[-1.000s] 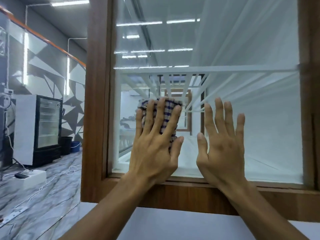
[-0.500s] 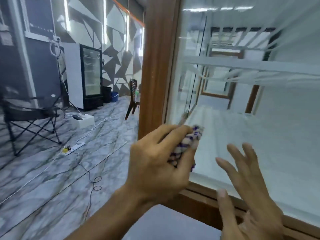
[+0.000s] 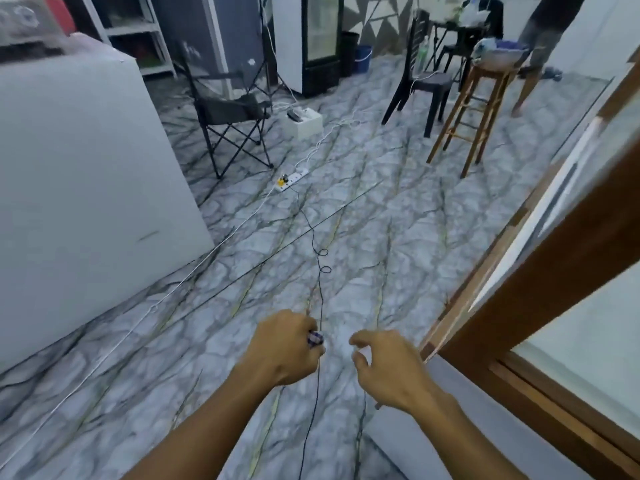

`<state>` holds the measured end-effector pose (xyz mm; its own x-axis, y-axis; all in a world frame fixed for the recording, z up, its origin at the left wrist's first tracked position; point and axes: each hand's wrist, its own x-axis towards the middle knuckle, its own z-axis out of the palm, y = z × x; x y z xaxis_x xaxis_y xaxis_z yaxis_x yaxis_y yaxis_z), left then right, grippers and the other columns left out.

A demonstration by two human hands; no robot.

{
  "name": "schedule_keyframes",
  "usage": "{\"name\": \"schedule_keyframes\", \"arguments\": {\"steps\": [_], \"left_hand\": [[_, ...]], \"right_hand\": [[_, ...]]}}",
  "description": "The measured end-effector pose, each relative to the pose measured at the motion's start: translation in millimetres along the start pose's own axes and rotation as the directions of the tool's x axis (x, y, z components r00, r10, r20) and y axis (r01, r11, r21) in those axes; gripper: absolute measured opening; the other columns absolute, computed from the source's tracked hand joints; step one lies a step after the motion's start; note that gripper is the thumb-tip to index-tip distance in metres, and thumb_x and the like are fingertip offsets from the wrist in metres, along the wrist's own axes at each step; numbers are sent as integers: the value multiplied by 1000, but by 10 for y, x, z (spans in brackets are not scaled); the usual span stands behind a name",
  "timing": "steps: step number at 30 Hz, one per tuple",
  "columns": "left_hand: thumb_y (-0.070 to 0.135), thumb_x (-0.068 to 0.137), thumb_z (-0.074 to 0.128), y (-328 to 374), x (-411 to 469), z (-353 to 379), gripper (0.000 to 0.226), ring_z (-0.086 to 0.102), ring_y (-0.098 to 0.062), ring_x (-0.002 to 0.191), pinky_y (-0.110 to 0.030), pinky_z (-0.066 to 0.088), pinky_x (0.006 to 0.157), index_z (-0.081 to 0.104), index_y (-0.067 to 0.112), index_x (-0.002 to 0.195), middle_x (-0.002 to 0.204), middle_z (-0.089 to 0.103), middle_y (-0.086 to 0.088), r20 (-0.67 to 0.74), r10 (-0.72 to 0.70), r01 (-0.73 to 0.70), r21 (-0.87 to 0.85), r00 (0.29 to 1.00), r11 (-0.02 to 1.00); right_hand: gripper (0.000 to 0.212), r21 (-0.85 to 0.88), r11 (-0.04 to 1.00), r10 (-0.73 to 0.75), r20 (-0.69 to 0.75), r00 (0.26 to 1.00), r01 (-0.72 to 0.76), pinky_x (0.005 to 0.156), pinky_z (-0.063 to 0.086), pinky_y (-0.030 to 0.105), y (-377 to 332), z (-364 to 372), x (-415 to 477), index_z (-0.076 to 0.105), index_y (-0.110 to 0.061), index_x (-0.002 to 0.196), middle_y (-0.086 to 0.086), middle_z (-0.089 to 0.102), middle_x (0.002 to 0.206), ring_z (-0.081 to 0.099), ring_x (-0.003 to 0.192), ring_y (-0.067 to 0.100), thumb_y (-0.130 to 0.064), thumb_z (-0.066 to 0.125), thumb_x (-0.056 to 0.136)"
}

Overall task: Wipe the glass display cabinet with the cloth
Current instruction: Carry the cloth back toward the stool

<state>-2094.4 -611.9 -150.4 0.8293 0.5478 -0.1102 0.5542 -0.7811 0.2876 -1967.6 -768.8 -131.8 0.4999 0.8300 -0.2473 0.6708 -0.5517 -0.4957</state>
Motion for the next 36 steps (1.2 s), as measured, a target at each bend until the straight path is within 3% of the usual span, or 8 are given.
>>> {"name": "schedule_keyframes", "arguments": {"steps": [4, 6, 9, 17, 22, 25, 28, 36], "left_hand": [[42, 89, 66, -129, -90, -286, 28, 61, -27, 82, -30, 43, 66, 55, 23, 72, 83, 66, -3, 134, -54, 59, -29, 989, 998], [42, 88, 68, -126, -93, -454, 25, 64, -29, 86, -31, 45, 67, 61, 21, 77, 88, 68, -5, 173, -55, 60, -21, 983, 998], [43, 87, 69, -82, 18, -702, 24, 66, -28, 85, -31, 44, 67, 69, 19, 84, 88, 71, -4, 188, -46, 50, -18, 981, 999], [36, 86, 65, -27, 476, -1192, 26, 62, -28, 71, -29, 42, 58, 64, 14, 73, 71, 62, -4, 252, -48, 57, -28, 966, 998], [32, 85, 63, -108, 889, -1341, 28, 56, -27, 67, -31, 40, 60, 52, 18, 63, 67, 52, 0, 279, -51, 57, -15, 959, 998], [32, 82, 63, -137, 1192, -1377, 23, 61, -28, 72, -32, 46, 63, 55, 20, 65, 75, 60, -2, 312, -26, 31, -10, 950, 999], [29, 81, 62, -217, 1561, -1421, 25, 64, -27, 71, -32, 49, 60, 50, 20, 61, 70, 61, -1, 349, 6, -2, -14, 937, 1000], [31, 84, 60, -662, 3097, -1700, 21, 63, -28, 71, -33, 53, 65, 67, 12, 76, 75, 67, -4, 339, 196, -219, 31, 920, 975]], "right_hand": [[38, -34, 998, 65, 152, 986, -60, 100, 52, 34, -264, -83, 135, 63, -21, 136, -2, 65, 136, 63, 119, 21, -31, 53, 101], [38, -48, 996, 78, 186, 979, -70, 101, 51, 36, -375, -197, 169, 64, -19, 135, 1, 67, 133, 62, 121, 23, -31, 54, 100], [38, -49, 994, 102, 189, 977, -95, 100, 51, 39, -515, -424, 243, 63, -17, 135, 3, 68, 130, 60, 120, 24, -29, 53, 100], [32, -13, 981, 191, 191, 963, -192, 91, 57, 45, -611, -894, 504, 71, -13, 121, 11, 75, 111, 68, 101, 30, -27, 53, 99], [36, -40, 973, 229, 213, 950, -226, 90, 54, 35, -656, -982, 788, 67, -11, 129, 11, 72, 117, 66, 107, 28, -23, 51, 98], [36, -54, 969, 246, 223, 943, -240, 88, 52, 33, -719, -1032, 1055, 67, -11, 128, 10, 67, 127, 63, 113, 30, -19, 51, 96], [34, -54, 959, 282, 220, 934, -277, 89, 57, 44, -726, -1102, 1390, 69, -5, 119, 16, 70, 119, 66, 106, 34, -16, 53, 91], [41, 20, 908, 414, 102, 905, -418, 93, 57, 51, -738, -1453, 2682, 65, 5, 123, 27, 66, 123, 65, 110, 41, -14, 53, 88]]}}
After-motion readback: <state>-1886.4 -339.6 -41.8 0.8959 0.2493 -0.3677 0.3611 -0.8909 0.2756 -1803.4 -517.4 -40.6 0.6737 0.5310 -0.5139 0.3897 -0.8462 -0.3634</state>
